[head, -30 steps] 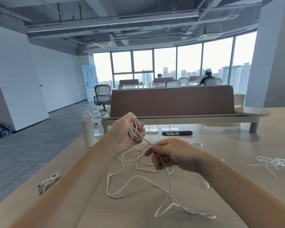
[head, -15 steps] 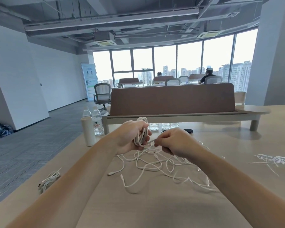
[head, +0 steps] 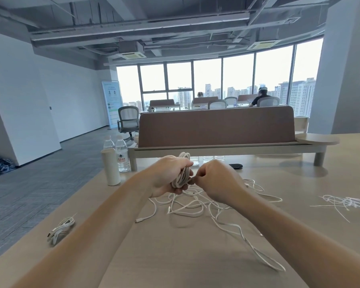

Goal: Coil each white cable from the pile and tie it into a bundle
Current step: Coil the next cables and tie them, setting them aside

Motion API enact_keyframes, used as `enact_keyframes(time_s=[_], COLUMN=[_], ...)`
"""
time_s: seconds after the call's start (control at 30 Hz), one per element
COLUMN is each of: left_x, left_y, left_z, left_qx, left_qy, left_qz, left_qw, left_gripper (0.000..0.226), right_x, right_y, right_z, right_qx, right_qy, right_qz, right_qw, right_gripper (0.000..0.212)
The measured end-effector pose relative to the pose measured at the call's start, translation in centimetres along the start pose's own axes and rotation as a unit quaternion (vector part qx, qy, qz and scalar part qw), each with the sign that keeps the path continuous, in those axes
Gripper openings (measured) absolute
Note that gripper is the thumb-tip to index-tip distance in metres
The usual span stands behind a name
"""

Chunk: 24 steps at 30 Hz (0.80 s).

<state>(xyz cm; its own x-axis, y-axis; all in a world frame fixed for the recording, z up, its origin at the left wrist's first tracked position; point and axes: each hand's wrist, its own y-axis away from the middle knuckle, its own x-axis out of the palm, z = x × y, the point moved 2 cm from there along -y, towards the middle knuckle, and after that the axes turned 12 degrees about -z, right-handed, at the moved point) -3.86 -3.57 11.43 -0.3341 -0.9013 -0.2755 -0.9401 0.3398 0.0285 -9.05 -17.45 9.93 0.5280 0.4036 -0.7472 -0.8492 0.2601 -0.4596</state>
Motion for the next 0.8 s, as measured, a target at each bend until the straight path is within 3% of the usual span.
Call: enact_keyframes(time_s=[0.2,0.33,0.47,0.63,0.8], left_x=[-0.3,-1.5,-2.2,-1.6,-0.7], left_y=[0.2,-0.1,0.0,-0.3,-0.5], left_z=[0.0,0.0,0.1,0.7,1.1], left_qx=[0.006,-0.023,-0.042,-0.024,-0.009], left_qy=[0.005,0.058,0.092,0.049,-0.01], left_qz=[0.008,0.046,0.066,0.065,0.042], left_qw=[1.0,0.997,0.993,0.996,0.999], left_gripper=[0.025,0.031,0.036,0.03,0.029], right_x=[-0.4,-0.6,-1.0,-1.6,-1.9], right_y=[-0.6,-0.5,-0.7,-1.2,-1.5], right_z=[-0.3,-1.9,-4.1,-4.0,-2.3], right_qx=[-0.001,0.066,0.103,0.101,0.064], right_qy=[-0.093,-0.267,-0.309,-0.275,-0.152], right_qz=[0.027,0.142,0.194,0.109,0.029], right_qw=[0.995,0.951,0.925,0.95,0.986], right_gripper=[0.039,0.029,0.026,0.022,0.022])
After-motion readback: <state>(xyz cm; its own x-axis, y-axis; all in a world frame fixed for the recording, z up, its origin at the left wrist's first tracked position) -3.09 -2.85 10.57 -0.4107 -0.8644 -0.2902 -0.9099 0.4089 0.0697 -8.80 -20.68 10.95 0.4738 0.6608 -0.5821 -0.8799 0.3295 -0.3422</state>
